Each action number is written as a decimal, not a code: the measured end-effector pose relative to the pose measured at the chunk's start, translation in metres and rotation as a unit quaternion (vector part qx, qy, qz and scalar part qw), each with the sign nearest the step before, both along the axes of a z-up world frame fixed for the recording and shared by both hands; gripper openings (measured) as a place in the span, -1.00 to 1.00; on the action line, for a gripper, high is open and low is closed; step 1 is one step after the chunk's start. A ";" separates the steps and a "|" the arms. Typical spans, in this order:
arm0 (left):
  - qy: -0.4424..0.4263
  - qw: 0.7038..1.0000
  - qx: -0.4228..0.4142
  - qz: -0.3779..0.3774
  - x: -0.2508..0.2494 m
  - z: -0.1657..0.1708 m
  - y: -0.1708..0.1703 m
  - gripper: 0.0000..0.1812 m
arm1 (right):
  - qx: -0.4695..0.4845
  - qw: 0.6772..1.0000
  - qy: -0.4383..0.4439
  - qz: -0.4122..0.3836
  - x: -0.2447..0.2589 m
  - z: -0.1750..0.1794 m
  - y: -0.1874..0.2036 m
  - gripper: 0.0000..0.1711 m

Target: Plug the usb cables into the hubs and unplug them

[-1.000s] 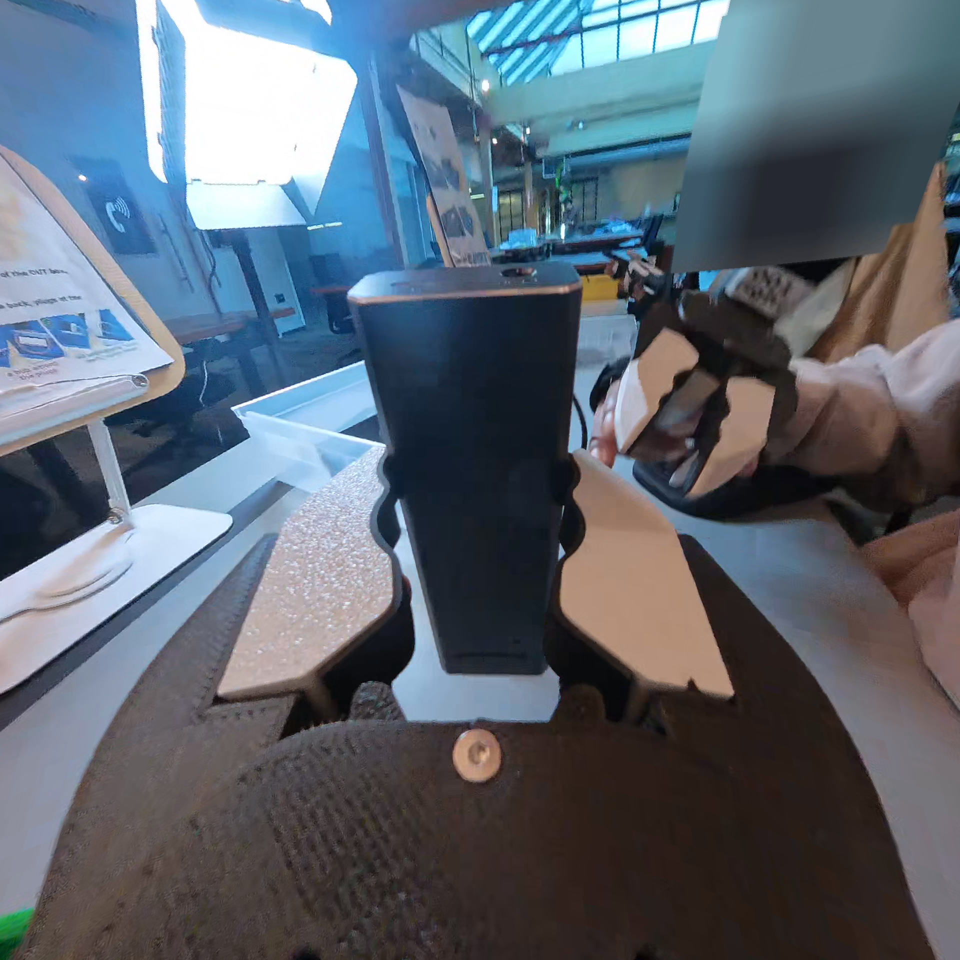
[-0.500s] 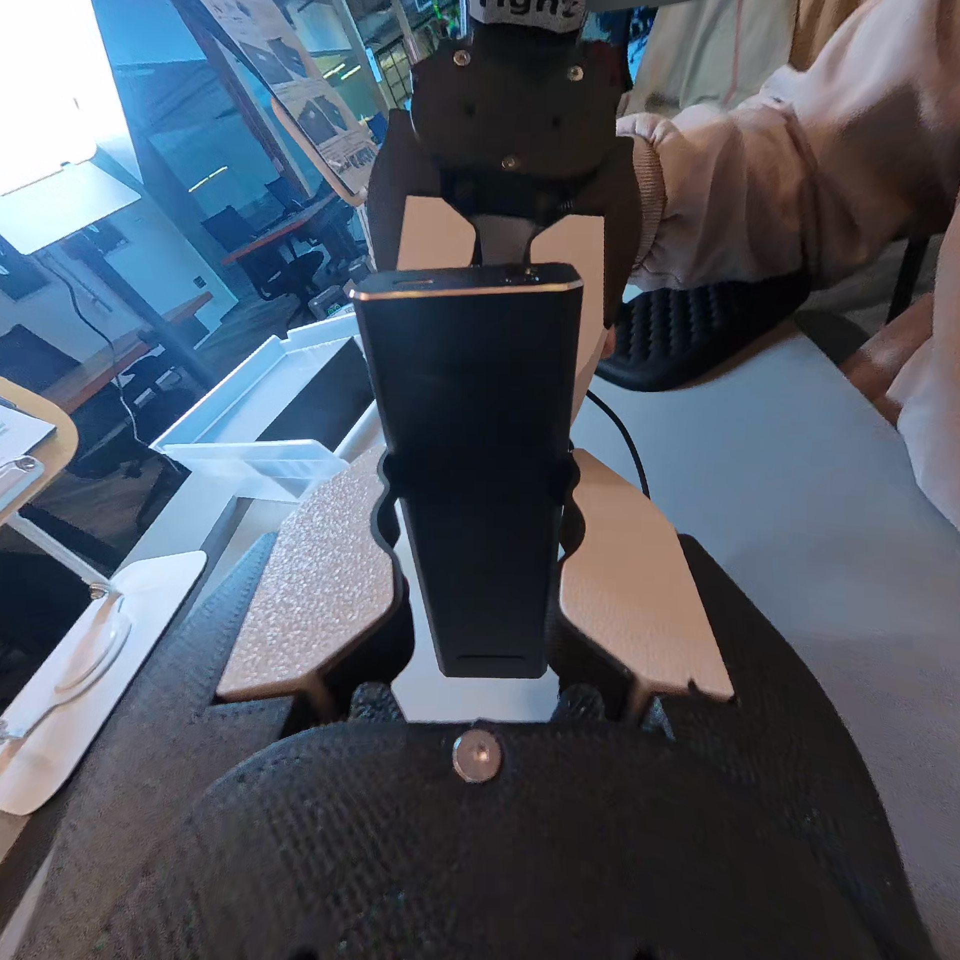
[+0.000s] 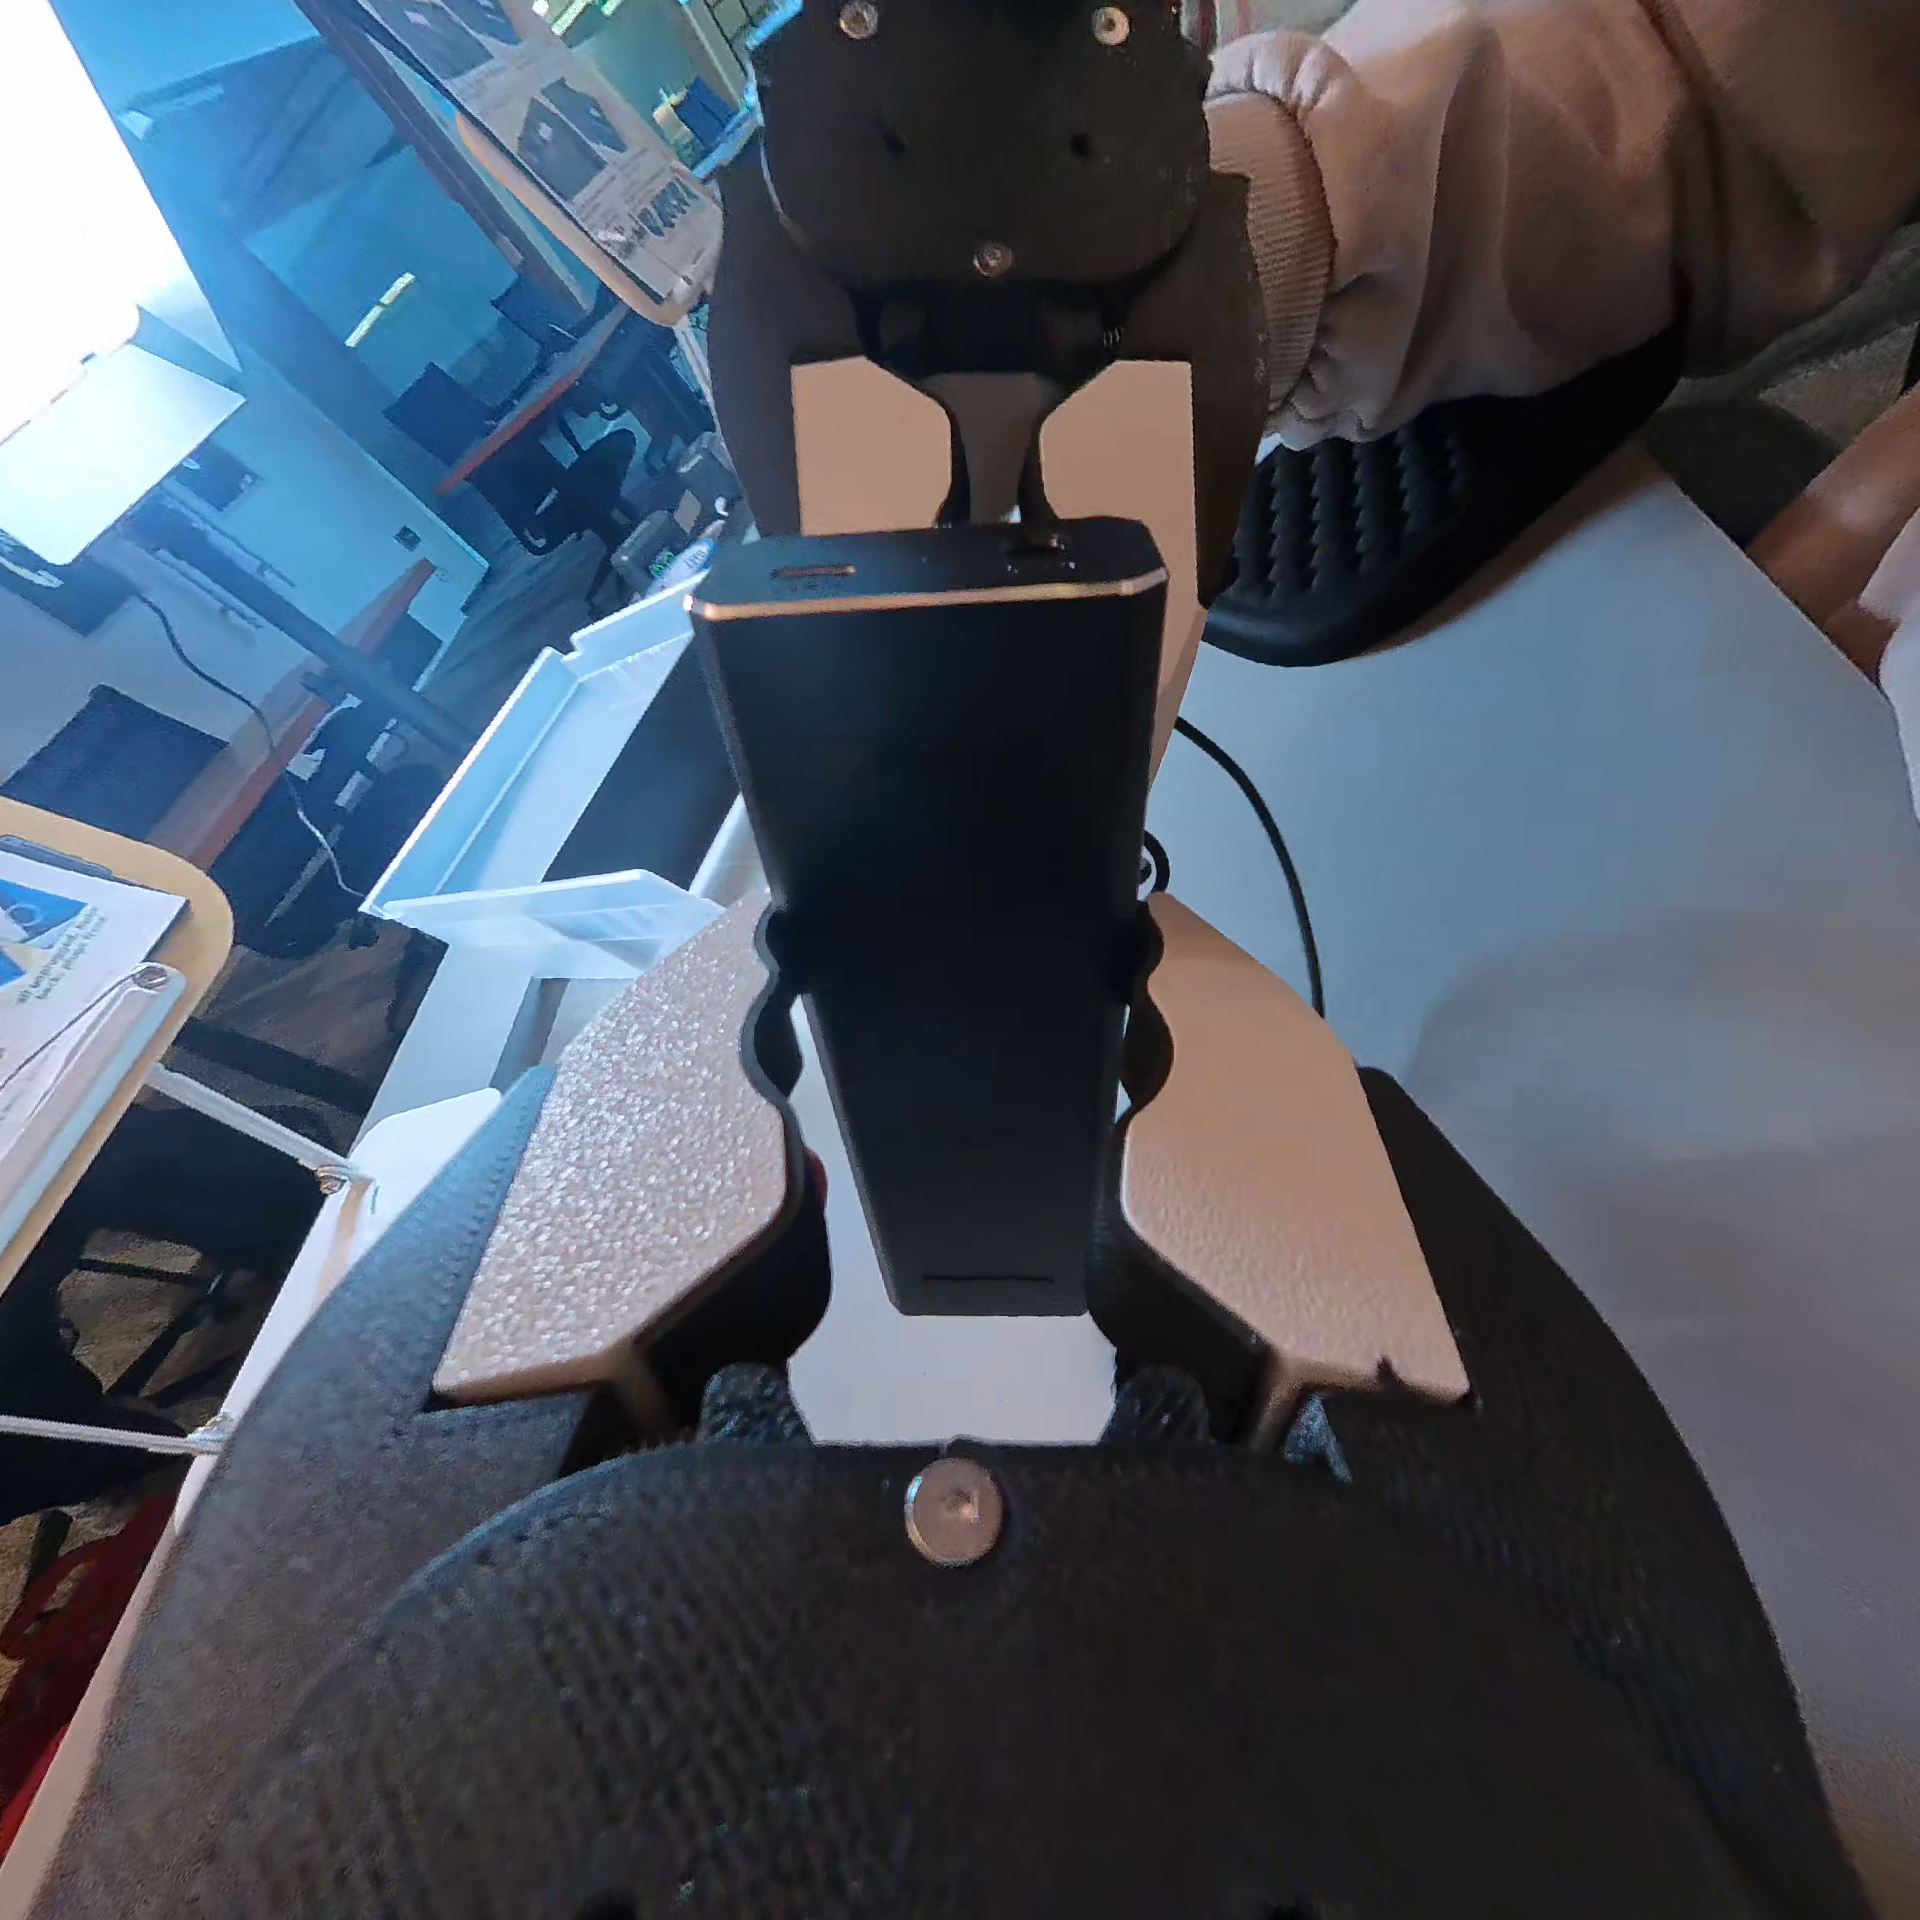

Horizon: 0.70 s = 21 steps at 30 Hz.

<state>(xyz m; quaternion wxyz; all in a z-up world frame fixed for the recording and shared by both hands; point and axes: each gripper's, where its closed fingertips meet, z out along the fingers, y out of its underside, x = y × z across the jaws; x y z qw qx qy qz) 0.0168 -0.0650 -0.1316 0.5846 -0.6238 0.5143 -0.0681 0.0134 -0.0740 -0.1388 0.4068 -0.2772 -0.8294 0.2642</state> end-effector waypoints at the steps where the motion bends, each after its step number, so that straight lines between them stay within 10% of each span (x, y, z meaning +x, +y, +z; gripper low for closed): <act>1: 0.004 1.000 -0.001 -0.003 0.002 -0.001 -0.001 -0.32 | -0.003 1.000 -0.002 0.005 0.002 -0.001 -0.001 -0.81; 21: -0.022 0.999 -0.013 -0.036 0.016 0.015 -0.017 -0.33 | -0.101 0.993 0.040 0.038 0.011 0.009 -0.016 -0.82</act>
